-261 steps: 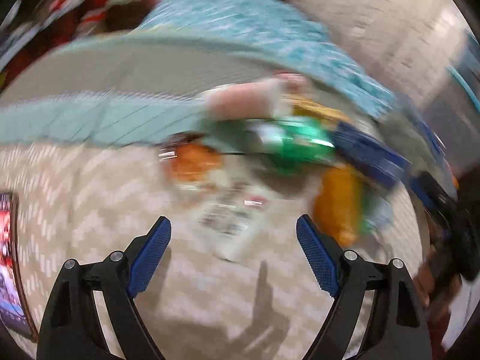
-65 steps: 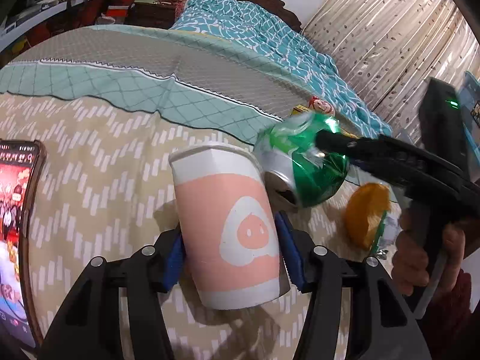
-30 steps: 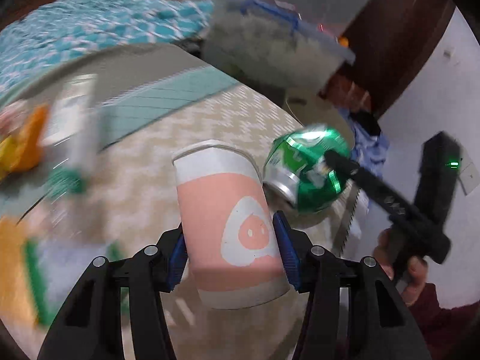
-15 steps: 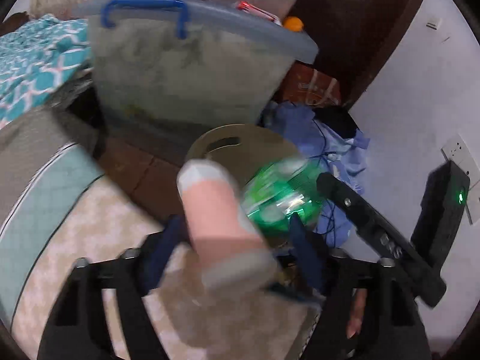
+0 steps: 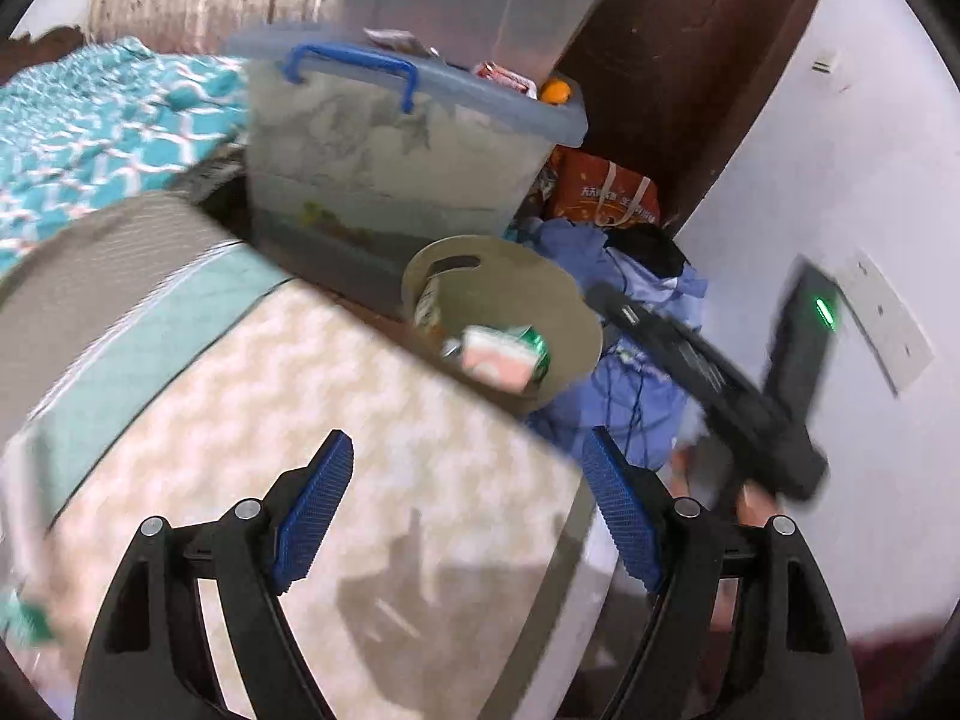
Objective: Collect trash
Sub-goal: 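Carry the cup and can to the wastebasket and release both, then grasp the orange peel with the left gripper while the right gripper approaches the green wrapper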
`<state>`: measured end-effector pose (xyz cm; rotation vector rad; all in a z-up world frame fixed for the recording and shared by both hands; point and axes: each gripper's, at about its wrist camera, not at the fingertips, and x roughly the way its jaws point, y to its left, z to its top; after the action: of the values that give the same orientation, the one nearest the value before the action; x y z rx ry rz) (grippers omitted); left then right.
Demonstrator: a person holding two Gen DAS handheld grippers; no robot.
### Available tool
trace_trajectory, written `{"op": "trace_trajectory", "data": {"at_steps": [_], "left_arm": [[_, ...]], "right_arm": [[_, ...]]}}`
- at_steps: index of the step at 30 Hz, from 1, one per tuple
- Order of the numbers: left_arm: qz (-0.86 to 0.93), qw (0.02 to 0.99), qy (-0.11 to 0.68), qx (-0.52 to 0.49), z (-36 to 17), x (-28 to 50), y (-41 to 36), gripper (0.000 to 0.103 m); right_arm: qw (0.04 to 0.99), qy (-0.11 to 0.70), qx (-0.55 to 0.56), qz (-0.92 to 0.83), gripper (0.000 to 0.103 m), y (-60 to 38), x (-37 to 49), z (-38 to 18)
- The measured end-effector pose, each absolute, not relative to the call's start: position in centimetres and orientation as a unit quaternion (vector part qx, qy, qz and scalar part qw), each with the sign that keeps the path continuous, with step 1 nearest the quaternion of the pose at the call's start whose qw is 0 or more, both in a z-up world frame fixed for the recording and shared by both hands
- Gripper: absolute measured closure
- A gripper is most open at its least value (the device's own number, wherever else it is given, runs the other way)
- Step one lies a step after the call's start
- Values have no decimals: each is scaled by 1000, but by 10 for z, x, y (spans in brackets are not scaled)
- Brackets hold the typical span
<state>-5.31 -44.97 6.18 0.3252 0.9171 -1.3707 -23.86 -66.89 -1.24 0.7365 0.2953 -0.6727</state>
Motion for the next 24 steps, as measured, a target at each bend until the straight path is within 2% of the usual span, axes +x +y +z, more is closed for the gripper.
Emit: {"op": "trace_trajectory", "data": {"at_steps": [6,11,14,22,24], "left_arm": [[-546,722,410,111,69,-21,-319,29],[-415,801,432,-3,68,42,-197,29],[-356,811,461,-51,51,66,-152,34],[-342,785,510,-81,6,94,-135,34],[-342,779,519,-81,-4,100,-139,38]], "right_arm": [[894,209,345,-195,40,-601,-164,-16],[906,276,307,-97,39,-524,-98,-19],[904,314,288,-39,39,-476,-62,-22],[892,384,236,37,38,-388,-25,-43],[886,399,228,55,35,-377,-21,-47]]}}
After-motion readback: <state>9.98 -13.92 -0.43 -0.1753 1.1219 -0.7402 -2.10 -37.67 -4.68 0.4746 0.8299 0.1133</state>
